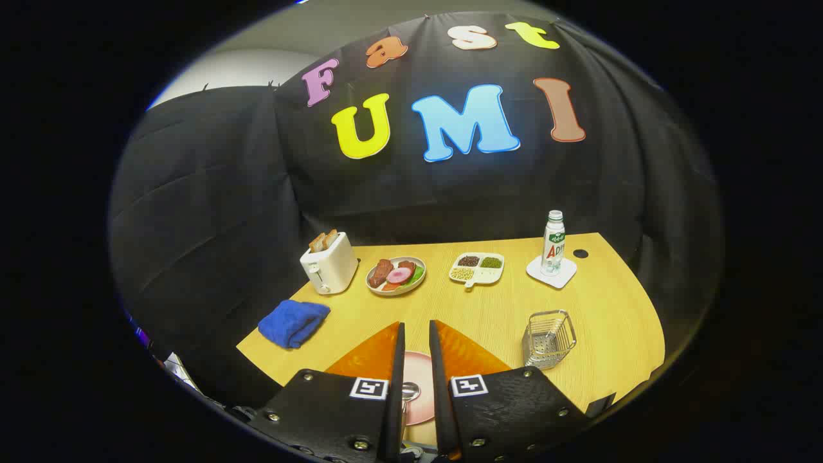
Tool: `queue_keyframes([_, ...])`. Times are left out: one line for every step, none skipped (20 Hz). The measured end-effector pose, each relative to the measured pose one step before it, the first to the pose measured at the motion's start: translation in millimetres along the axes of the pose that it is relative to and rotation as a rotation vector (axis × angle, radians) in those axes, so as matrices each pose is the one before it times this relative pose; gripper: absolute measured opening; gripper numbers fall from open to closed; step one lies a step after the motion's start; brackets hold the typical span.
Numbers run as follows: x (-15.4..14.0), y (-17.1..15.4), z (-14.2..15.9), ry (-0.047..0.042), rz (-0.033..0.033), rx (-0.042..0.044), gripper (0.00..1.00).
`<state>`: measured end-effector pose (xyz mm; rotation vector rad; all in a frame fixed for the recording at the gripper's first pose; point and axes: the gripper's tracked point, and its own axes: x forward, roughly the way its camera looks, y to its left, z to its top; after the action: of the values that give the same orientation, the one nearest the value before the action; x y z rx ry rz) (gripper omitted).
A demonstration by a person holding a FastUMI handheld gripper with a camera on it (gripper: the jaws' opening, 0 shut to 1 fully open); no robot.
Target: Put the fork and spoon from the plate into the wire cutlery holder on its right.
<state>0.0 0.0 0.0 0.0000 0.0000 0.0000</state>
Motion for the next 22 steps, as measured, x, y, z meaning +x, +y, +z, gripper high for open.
queue_keyframes([0.57, 1.46, -3.85, 0.00776, 0.00225, -0.00103, 0.21])
queue_keyframes([-0.11, 1.3, -2.89, 0.00753, 0.00159, -0.00067, 0.21])
queue_keyframes([-0.69, 0.85, -2.7, 0.00357, 0.00023, -0.00041, 0.21])
queue_keyframes([-1.07, 0.24, -1.17, 0.00127, -0.00265, 0.00047, 0.21])
queue_keyframes([0.06, -0.46, -0.99, 0.00032, -0.00123, 0.00126, 0.21])
queue_keyframes([-0.58, -0.38, -0.13, 0.00086, -0.00263, 0.00122, 0.21])
queue_keyframes([-0.3, -1.03, -0.52, -0.00065, -0.00174, 0.00259, 0.21])
queue_keyframes([-0.73, -0.69, 0.55, 0.00041, -0.00134, 0.00233, 0.21])
queue_keyframes([0.23, -1.99, -0.83, 0.00044, -0.00251, 0.00129, 0.21])
queue_keyframes([-0.28, -1.02, 0.91, -0.00145, -0.00282, 0.00197, 0.21])
queue_keyframes([0.37, -1.59, 0.2, -0.0012, -0.00143, 0.0029, 0.21])
queue_keyframes([-0.02, -0.7, 0.49, -0.00112, -0.00174, 0.00257, 0.21])
queue_keyframes([0.17, -0.3, 0.02, -0.00071, 0.00004, 0.00209, 0.21])
queue_keyframes([0.1, 0.08, 0.4, -0.00022, -0.00053, 0.00041, 0.21])
queue_keyframes([0.45, 0.04, -1.07, 0.001, 0.00179, -0.00045, 0.21])
queue_keyframes([0.24, 1.36, -1.09, 0.00141, 0.00194, -0.00194, 0.21])
queue_keyframes([0.52, 1.07, -1.69, 0.004, 0.0044, -0.00203, 0.21])
queue_keyframes([1.15, 2.27, -2.58, 0.00767, 0.00597, -0.00249, 0.21])
queue_keyframes([1.54, 1.72, -4.03, 0.00965, 0.00593, -0.00438, 0.22])
queue_keyframes([1.82, 1.35, -5.73, 0.01353, 0.00566, -0.00449, 0.22])
queue_keyframes([3.41, 1.11, -7.43, 0.01626, 0.00396, -0.0048, 0.22])
queue_keyframes([3.14, 1.06, -7.85, 0.017, 0.00557, -0.00367, 0.21])
